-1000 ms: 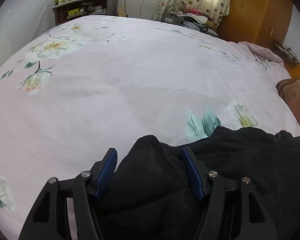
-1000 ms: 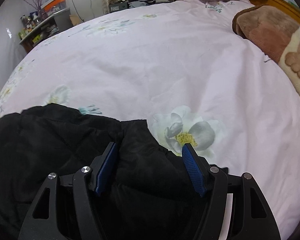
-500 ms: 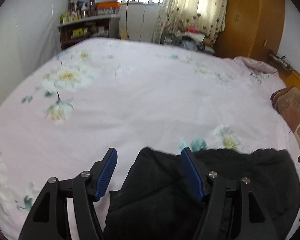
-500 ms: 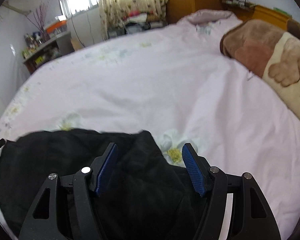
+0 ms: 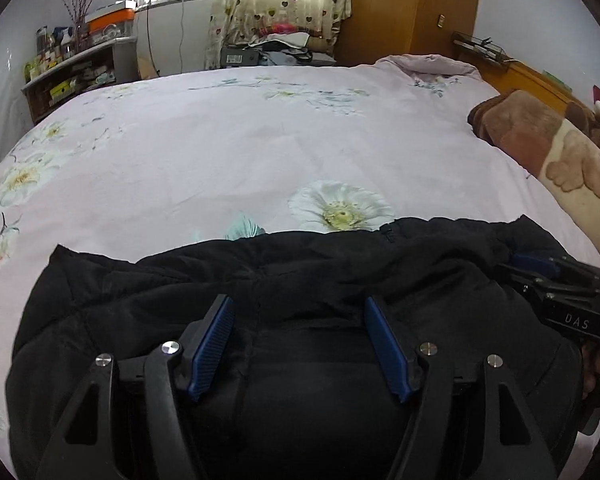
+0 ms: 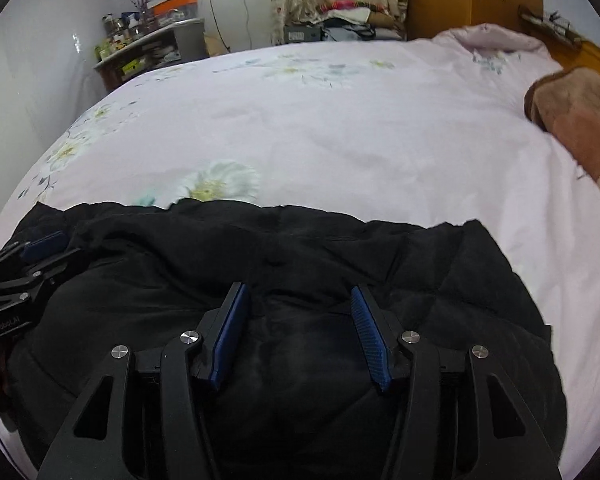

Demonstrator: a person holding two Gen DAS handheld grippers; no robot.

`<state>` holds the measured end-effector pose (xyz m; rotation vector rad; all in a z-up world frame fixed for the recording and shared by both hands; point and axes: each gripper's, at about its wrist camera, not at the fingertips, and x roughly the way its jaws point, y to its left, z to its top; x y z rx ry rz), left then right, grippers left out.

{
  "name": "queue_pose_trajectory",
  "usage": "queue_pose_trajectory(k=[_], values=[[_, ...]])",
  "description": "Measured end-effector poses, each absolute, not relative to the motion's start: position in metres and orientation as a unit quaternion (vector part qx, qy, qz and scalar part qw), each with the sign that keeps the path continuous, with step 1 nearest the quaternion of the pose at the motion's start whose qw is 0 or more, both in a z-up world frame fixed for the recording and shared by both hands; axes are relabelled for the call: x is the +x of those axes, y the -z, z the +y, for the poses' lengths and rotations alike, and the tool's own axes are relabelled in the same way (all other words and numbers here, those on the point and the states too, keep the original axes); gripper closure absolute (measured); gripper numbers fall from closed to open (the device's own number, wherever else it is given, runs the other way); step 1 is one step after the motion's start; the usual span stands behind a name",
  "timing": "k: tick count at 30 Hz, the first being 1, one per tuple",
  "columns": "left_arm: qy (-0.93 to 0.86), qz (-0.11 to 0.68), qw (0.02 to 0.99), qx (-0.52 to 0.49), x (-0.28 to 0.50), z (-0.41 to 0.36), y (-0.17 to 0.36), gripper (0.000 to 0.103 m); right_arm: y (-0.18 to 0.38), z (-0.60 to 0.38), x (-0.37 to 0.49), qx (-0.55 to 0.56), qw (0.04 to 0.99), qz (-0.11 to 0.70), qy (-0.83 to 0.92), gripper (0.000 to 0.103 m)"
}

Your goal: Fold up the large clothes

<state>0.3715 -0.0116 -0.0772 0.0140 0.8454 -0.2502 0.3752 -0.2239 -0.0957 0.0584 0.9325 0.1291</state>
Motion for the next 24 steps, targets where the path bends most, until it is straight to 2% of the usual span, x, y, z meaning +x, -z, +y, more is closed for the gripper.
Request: queue_pose_trajectory(k=[8,24], values=[[0.104,0.392,0.914,0.023,0.372,-0.026,0.095,0.032,0.120,-0.226,0.378,0.029,0.901,0.431,-0.050,0.050],[0.097,0.386,0.917,0.021,0.374,-0.030,0.104,0.032,0.125,-0.227,0.377,0.029,0.909,0.414,-0.047,0.050]])
